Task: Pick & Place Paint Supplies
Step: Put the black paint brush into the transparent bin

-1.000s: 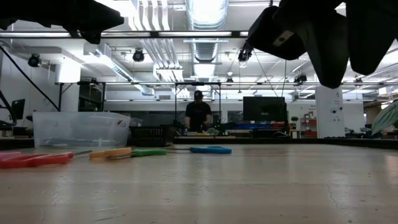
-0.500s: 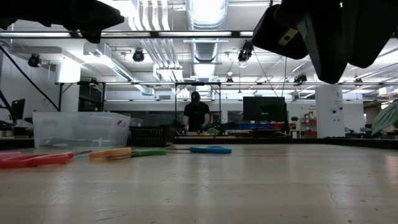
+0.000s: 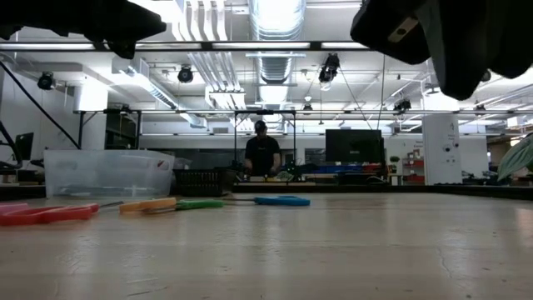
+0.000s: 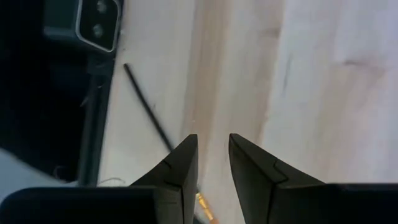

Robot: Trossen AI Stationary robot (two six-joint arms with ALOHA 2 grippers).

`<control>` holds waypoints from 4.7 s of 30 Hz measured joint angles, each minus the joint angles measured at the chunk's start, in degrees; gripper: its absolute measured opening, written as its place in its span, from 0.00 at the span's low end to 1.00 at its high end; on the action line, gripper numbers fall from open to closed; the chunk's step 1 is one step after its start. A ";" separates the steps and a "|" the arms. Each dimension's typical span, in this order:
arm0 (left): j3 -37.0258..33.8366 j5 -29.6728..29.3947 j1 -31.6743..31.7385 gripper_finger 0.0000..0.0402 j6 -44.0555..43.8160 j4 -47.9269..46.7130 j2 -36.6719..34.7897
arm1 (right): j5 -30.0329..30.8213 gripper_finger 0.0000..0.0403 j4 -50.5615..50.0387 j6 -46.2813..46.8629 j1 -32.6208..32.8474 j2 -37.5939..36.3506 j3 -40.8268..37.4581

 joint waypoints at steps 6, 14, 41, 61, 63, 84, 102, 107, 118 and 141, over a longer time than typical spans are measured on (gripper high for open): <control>0.00 0.02 0.00 0.25 -0.16 -1.16 0.00 | 1.11 0.22 0.71 0.94 3.13 0.00 0.00; 0.00 0.04 0.00 0.25 -0.62 -4.49 0.00 | 8.44 0.22 1.54 0.95 7.05 0.00 -0.10; 0.00 0.09 -0.01 0.25 -1.96 -5.10 0.00 | 10.15 0.22 15.26 4.37 8.88 0.09 -12.10; 0.00 0.17 -0.02 0.25 -1.97 -5.65 0.00 | 14.39 0.22 20.16 3.90 9.75 -0.04 -19.74; 0.00 0.15 -0.02 0.25 -1.97 -5.65 0.00 | 14.54 0.22 20.33 3.90 9.73 -0.14 -20.18; 0.00 0.02 -0.02 0.25 -1.97 -5.67 0.00 | 16.49 0.04 22.05 4.10 9.59 -0.02 -20.57; 0.00 0.04 0.00 0.25 -1.97 -5.67 -0.02 | 17.21 0.04 21.65 4.17 9.42 0.00 -18.05; -0.01 0.04 -0.01 0.25 -1.97 -5.67 -0.02 | 19.29 0.04 21.60 4.15 9.26 -0.04 -16.43; 0.00 0.07 -0.01 0.25 -1.97 -5.67 -0.02 | 20.57 0.04 20.12 4.13 2.35 -0.15 -11.35; -0.02 0.18 -0.01 0.25 -1.97 -5.67 -0.02 | 6.17 0.04 20.14 -21.57 -27.37 -0.33 0.02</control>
